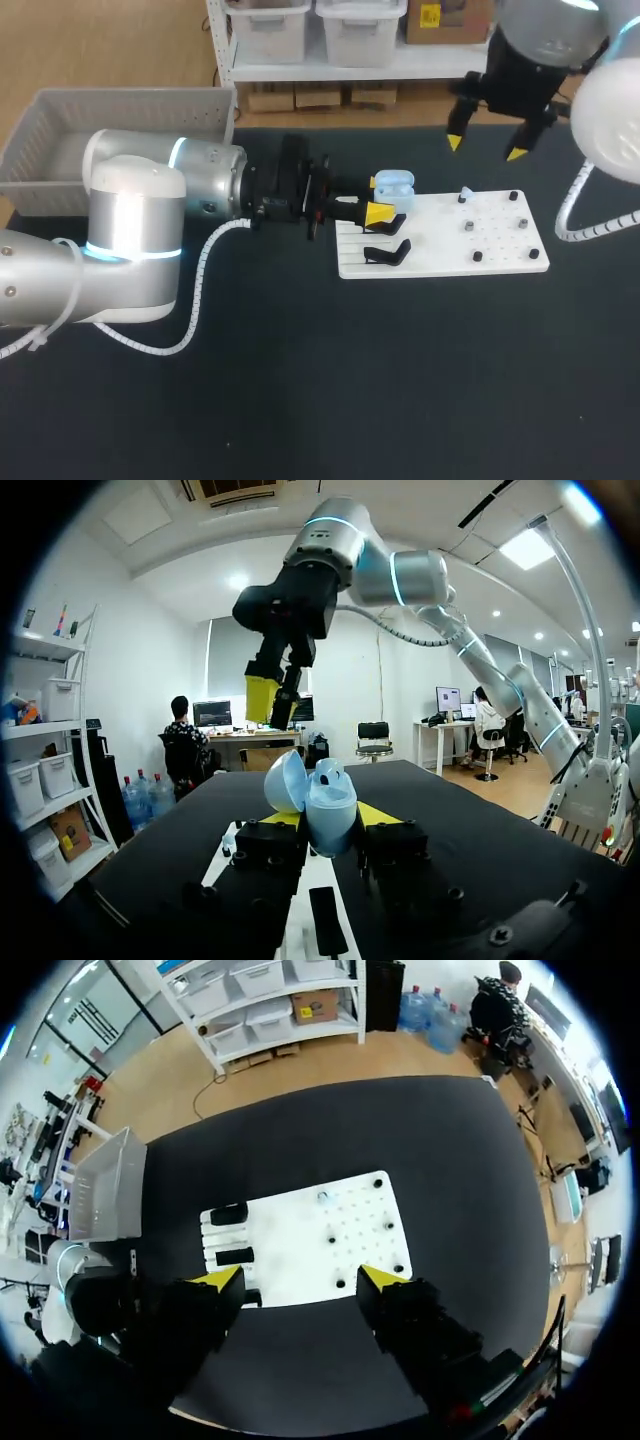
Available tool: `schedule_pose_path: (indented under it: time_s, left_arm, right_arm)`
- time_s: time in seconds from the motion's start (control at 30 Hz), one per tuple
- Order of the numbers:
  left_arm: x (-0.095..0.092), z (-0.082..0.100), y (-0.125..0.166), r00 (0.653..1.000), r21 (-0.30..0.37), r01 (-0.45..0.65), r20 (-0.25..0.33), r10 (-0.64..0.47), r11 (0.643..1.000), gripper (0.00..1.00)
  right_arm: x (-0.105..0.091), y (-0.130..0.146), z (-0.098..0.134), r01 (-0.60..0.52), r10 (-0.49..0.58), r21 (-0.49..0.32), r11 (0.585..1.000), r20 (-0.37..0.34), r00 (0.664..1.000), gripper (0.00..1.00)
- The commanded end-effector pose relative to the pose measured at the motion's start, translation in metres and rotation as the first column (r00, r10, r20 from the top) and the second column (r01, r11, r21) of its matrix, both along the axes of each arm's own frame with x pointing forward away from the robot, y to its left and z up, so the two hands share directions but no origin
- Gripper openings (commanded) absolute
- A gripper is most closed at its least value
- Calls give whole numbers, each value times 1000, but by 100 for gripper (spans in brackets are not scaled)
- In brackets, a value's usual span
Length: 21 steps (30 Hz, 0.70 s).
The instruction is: Pick up each earbud case from the left stands, insert the matching earbuds, close the lid, and place the case in the box.
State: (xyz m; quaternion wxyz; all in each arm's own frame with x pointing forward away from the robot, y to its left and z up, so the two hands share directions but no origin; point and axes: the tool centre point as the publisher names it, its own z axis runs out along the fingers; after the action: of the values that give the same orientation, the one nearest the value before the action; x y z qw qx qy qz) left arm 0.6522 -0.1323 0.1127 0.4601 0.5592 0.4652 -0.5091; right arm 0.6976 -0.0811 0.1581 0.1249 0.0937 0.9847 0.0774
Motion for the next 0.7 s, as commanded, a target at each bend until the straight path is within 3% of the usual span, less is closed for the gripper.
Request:
schedule_pose_path:
  time_s: [0.03, 0.23, 0.4, 0.7]
  left_arm:
    - [1, 0, 0, 1000, 2, 3, -1, -3, 1000, 0]
    - [1, 0, 0, 1000, 2, 3, -1, -3, 1000, 0]
    - [1, 0, 0, 1000, 2, 3, -1, -3, 1000, 0]
    - [1, 0, 0, 1000, 2, 3, -1, -3, 1000, 0]
  right_arm:
    - [24, 0, -16, -21, 21, 7, 1000, -27, 999, 78]
    - [42, -11, -44, -57, 56, -28, 998, -48, 997, 71]
    - [52, -25, -68, -69, 67, -35, 997, -67, 995, 56]
    - [55, -29, -95, -115, 113, -21, 993, -102, 988, 56]
